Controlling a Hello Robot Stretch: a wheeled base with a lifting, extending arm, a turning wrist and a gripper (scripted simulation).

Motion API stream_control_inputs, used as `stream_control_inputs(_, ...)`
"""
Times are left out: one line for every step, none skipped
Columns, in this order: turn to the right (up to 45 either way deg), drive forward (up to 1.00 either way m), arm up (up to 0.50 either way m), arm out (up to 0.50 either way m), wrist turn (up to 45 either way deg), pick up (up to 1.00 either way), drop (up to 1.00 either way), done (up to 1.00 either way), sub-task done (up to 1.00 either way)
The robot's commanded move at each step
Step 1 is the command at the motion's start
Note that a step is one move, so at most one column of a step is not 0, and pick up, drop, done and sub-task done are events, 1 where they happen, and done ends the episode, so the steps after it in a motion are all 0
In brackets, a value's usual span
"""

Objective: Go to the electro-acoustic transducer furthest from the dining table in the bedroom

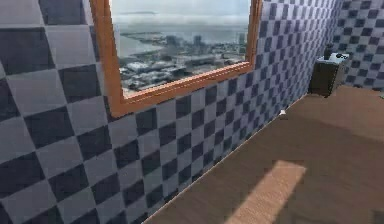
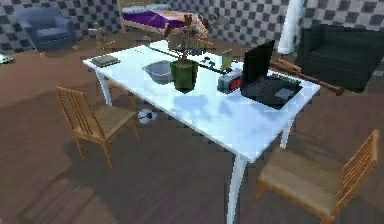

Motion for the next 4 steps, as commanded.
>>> stream_control_inputs(-24.0, 0.0, 0.0, 0.0, 0.0, 0.0, 0.0, 0.0, 0.0)
stream_control_inputs(0.0, 0.05, 0.0, 0.0, 0.0, 0.0, 0.0, 0.0, 0.0)
stream_control_inputs(45.0, 0.0, 0.0, 0.0, 0.0, 0.0, 0.0, 0.0, 0.0)
stream_control_inputs(18.0, 0.0, 0.0, 0.0, 0.0, 0.0, 0.0, 0.0, 0.0)
